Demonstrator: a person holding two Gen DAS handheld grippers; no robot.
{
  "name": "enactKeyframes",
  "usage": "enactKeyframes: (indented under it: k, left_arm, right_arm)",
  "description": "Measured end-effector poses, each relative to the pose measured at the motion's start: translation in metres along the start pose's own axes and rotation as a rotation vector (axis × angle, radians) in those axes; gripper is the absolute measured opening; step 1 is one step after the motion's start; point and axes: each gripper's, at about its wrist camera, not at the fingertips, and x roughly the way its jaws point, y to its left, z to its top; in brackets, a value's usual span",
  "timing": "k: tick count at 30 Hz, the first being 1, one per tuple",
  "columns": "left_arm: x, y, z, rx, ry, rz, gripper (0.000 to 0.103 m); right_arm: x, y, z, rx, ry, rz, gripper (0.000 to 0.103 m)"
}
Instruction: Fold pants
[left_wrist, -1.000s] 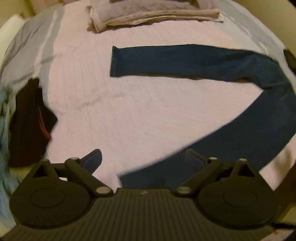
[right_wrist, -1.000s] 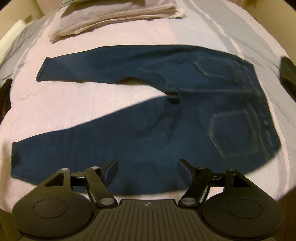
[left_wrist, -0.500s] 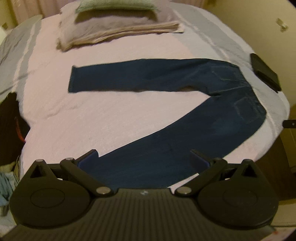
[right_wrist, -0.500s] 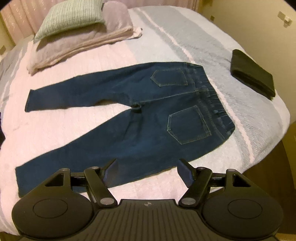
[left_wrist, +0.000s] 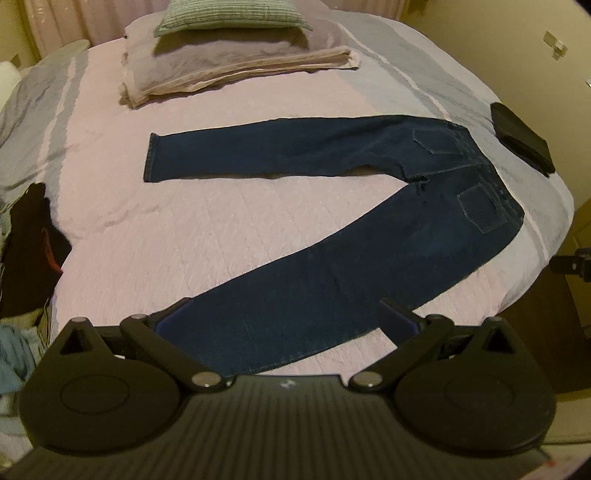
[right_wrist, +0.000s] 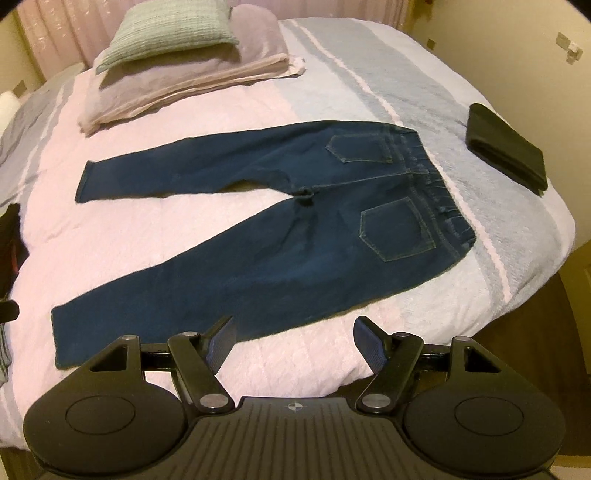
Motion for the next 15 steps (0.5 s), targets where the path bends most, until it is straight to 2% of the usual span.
enactKeyframes:
  k: [8, 15]
  left_arm:
    - [-0.010, -0.009, -0.017, -0.053, -0.005, 0.049, 0.102]
    - [-0.010, -0.013, -0.033, -0.093, 0.012, 0.068, 0.102]
  right_arm:
    - [0.003, -0.005, -0.009, -0.066, -0.004, 0.033, 0.068]
    - [0.002, -0.010, -0.015, -0.072, -0.011, 0.059, 0.068]
